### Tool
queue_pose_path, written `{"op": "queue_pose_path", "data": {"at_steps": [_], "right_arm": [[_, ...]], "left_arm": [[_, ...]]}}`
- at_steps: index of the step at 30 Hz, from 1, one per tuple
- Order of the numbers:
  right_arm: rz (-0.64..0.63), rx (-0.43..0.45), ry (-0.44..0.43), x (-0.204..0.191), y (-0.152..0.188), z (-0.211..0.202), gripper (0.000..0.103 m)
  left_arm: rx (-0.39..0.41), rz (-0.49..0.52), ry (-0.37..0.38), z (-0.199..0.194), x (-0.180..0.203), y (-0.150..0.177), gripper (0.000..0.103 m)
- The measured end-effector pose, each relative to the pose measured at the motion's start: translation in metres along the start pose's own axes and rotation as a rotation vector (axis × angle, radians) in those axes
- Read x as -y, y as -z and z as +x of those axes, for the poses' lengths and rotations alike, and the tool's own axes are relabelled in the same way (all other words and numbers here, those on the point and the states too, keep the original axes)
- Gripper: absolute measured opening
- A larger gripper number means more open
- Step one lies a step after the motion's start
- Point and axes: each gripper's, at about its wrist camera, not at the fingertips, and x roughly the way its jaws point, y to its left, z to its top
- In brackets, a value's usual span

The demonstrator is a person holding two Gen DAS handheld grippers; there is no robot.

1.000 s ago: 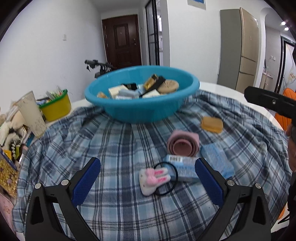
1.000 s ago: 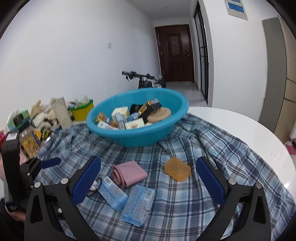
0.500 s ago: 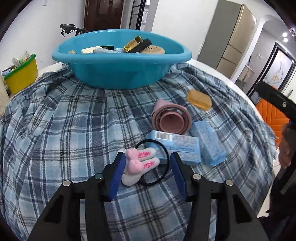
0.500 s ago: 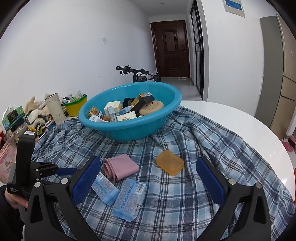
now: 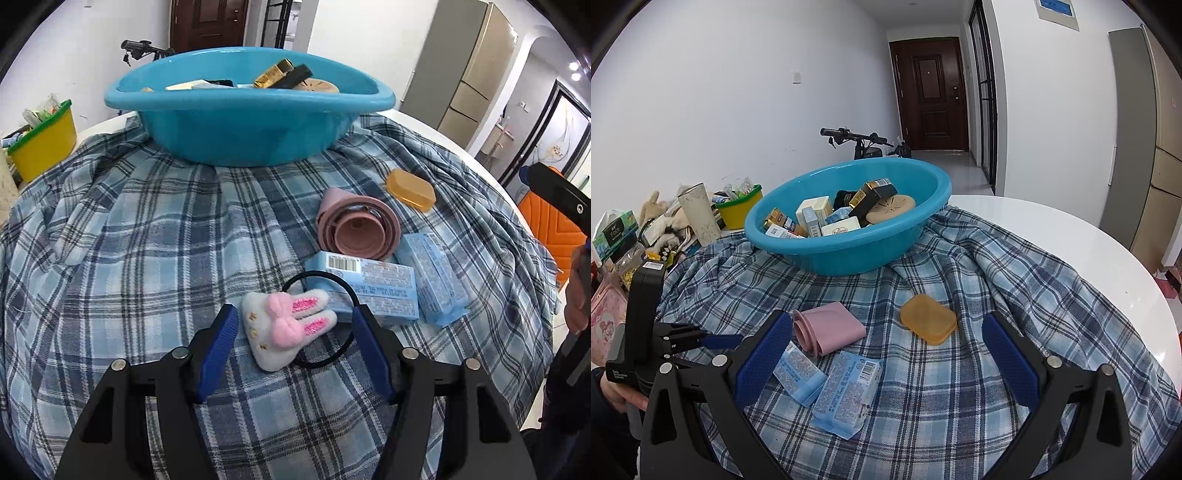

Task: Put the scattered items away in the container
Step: 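Grasp the white-pink plush toy with the left tool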

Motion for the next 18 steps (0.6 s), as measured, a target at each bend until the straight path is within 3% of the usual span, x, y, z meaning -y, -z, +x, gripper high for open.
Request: {"op": "queue_pose_path", "data": {"at_steps": [2,4,15,18], "right_arm": [[0.003,0.0,0.002,0.001,0.0,0.0,0.102],[0.007,-0.001,0.003,0.003,0.001,0.0,0.102],[0.03,-0.012,-0.01,0.005,0.004,0.003,0.102],[0.026,-0.016,-0.011,0.004,0.005,0.003,0.102]], "left_arm": [[-0.004,0.005,-0.01,-0.001,0.001,0.0,0.036],[-0.009,0.007,-0.008,-0.002,0.001,0.0,0.032],[-0.074,0.099,-0.037,-0.01,0.006,0.017,0.033],[-0.097,0.098,-0.058,0.0,0.008,0.02,0.052]]}}
